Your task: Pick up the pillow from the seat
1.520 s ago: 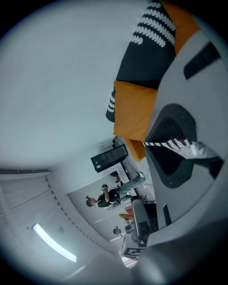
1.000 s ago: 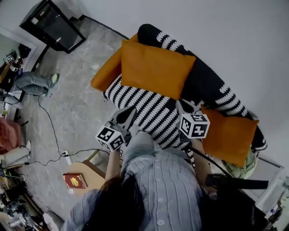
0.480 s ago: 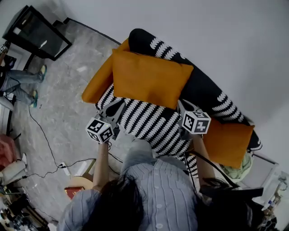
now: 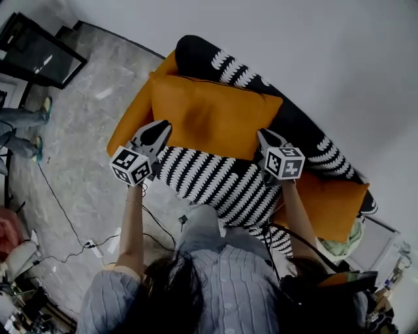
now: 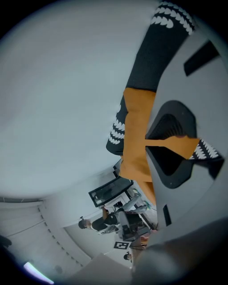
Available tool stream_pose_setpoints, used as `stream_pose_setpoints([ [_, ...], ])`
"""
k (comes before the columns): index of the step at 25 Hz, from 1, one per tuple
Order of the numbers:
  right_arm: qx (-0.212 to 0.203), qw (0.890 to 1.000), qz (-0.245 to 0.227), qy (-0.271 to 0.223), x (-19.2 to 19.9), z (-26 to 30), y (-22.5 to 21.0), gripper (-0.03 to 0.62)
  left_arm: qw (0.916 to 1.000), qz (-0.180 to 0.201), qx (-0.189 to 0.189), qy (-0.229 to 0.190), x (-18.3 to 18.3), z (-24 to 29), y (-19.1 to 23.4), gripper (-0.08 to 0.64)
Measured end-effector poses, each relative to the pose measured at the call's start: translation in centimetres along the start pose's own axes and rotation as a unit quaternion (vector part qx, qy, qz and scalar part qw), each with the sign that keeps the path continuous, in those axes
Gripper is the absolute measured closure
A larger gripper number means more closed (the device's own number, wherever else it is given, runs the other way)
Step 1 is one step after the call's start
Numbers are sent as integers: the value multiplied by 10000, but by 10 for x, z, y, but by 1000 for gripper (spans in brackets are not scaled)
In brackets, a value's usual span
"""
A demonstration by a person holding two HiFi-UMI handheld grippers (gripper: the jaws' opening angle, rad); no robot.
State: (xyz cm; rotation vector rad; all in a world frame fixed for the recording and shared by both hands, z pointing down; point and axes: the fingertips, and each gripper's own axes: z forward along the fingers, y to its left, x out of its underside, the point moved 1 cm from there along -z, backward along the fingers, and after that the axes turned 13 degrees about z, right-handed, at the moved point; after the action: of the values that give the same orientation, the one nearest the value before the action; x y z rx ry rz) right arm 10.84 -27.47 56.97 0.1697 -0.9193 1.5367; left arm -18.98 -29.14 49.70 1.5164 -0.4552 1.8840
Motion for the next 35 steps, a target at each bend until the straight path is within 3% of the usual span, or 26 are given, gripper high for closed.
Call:
stream_pose_setpoints([
  [5, 28, 9987, 509, -90, -25, 23, -32, 551, 9990, 11, 156, 422, 28, 25, 29, 474],
  [8, -241, 9937, 1085, -134, -34, 38, -47, 430, 9979, -64, -24, 647, 47, 33, 52, 435],
  [10, -305, 9896, 1389, -194, -37, 48, -63, 393, 9969, -139, -166, 757, 61, 39, 67, 408],
  [16, 134, 9919, 1261, 59, -36, 64, -108, 303, 9927, -415, -271, 1103, 94, 55, 100, 285],
  [21, 385, 9924, 1089, 436, -21, 75, -126, 285, 9866, -688, -566, 1365, 115, 55, 133, 253],
  [26, 354, 9926, 1010, 579, -16, 88, -122, 284, 9806, -1075, -746, 1460, 129, 55, 171, 235],
  [29, 109, 9911, 1199, 572, -22, 92, -122, 284, 9805, -994, -635, 1570, 129, 66, 187, 222],
  [33, -438, 9824, 1727, 563, -29, 91, -121, 284, 9826, -794, -220, 1666, 126, 83, 194, 196],
  [35, -488, 9819, 1714, 634, -30, 91, -121, 284, 9814, -761, -76, 1763, 126, 91, 198, 187],
])
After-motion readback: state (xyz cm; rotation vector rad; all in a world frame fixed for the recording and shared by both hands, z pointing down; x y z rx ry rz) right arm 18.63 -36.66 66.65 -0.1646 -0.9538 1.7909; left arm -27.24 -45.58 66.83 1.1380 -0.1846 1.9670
